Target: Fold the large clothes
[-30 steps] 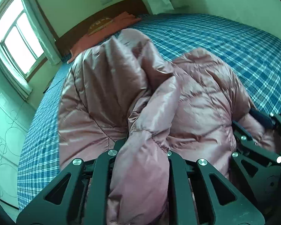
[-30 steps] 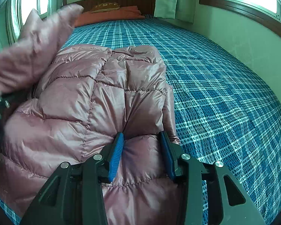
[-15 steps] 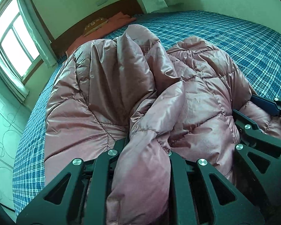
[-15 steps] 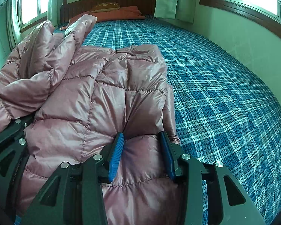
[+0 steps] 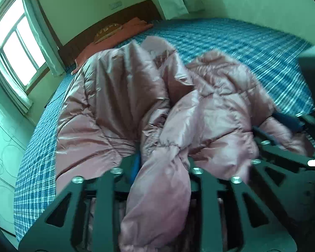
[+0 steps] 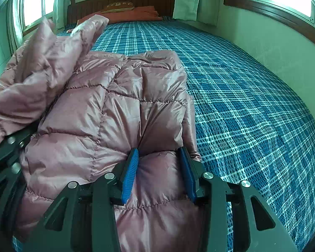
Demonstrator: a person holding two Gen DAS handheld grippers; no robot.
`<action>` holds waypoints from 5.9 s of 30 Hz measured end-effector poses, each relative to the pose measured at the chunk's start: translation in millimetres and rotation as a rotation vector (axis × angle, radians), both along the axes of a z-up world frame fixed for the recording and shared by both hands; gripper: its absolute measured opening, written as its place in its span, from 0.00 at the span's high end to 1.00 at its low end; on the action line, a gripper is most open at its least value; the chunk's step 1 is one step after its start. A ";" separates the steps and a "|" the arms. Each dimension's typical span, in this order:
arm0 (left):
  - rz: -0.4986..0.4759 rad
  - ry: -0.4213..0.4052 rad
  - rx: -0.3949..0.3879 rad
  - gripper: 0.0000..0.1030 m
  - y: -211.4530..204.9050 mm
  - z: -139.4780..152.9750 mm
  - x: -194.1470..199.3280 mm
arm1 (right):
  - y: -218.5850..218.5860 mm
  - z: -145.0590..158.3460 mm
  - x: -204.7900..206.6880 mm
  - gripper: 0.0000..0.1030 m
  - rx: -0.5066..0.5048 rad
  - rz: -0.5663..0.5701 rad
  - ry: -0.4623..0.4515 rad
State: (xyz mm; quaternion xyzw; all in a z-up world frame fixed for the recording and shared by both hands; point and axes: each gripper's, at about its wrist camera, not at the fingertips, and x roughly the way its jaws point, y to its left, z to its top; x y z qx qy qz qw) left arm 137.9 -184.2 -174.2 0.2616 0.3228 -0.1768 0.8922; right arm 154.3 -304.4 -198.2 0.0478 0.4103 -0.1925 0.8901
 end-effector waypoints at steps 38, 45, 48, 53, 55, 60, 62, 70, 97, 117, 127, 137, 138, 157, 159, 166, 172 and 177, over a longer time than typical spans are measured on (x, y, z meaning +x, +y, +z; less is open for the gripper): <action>0.103 0.108 -0.536 0.58 184.6 48.0 -38.2 | -3.1 24.7 -7.1 0.60 -0.031 -0.049 0.022; 0.050 0.051 -0.446 0.57 158.4 45.9 -48.8 | -3.7 24.4 -8.2 0.60 -0.019 -0.048 0.016; 0.039 0.048 -0.430 0.60 152.1 42.7 -46.6 | -4.3 24.2 -8.3 0.60 -0.015 -0.048 0.015; 0.024 0.034 -0.389 0.85 144.4 36.6 -45.5 | -4.9 23.9 -8.5 0.60 -0.012 -0.050 0.012; 0.013 0.030 -0.378 0.89 140.7 34.5 -46.0 | -5.4 23.8 -8.7 0.60 -0.010 -0.051 0.011; -0.035 0.036 -0.364 0.91 126.8 32.6 -47.7 | -5.9 23.3 -9.5 0.60 -0.003 -0.054 0.007; -0.062 0.026 -0.353 0.92 116.5 33.9 -49.6 | -6.6 22.8 -9.4 0.60 -0.001 -0.055 0.007; -0.176 -0.011 -0.262 0.93 69.1 29.0 -58.7 | -10.1 19.4 -11.4 0.60 0.018 -0.057 0.005; -0.226 0.022 -0.159 0.92 38.5 -6.6 -53.2 | -20.6 10.5 -10.7 0.60 0.049 -0.053 0.010; -0.218 -0.035 -0.362 0.53 94.3 69.3 -106.7 | -10.8 13.1 -9.4 0.59 0.018 -0.050 0.034; 0.230 0.156 -0.695 0.47 217.3 49.8 -13.8 | -12.9 39.9 -10.9 0.59 0.052 -0.046 -0.007; 0.475 0.348 -0.821 0.47 240.5 -5.0 33.9 | 5.7 86.4 20.7 0.58 0.154 0.044 -0.110; 0.508 0.365 -0.819 0.47 241.3 -10.8 37.6 | 8.3 88.8 24.5 0.53 0.170 0.060 -0.118; 0.666 0.414 -0.777 0.47 247.5 -39.3 64.7 | 54.0 58.8 145.4 0.79 0.569 0.309 -0.010; 0.664 0.413 -0.776 0.47 247.9 -39.9 65.7 | 52.1 54.9 141.6 0.86 0.560 0.299 -0.019; 0.636 0.415 -0.766 0.47 241.0 -38.5 68.3 | 35.4 50.7 121.8 0.93 0.475 0.215 -0.082; 0.626 0.416 -0.750 0.47 235.2 -39.7 67.9 | 16.7 49.5 111.7 0.95 0.451 0.173 -0.106; 0.619 0.417 -0.734 0.47 230.2 -40.4 68.5 | -0.7 38.7 100.7 0.82 0.521 0.122 -0.148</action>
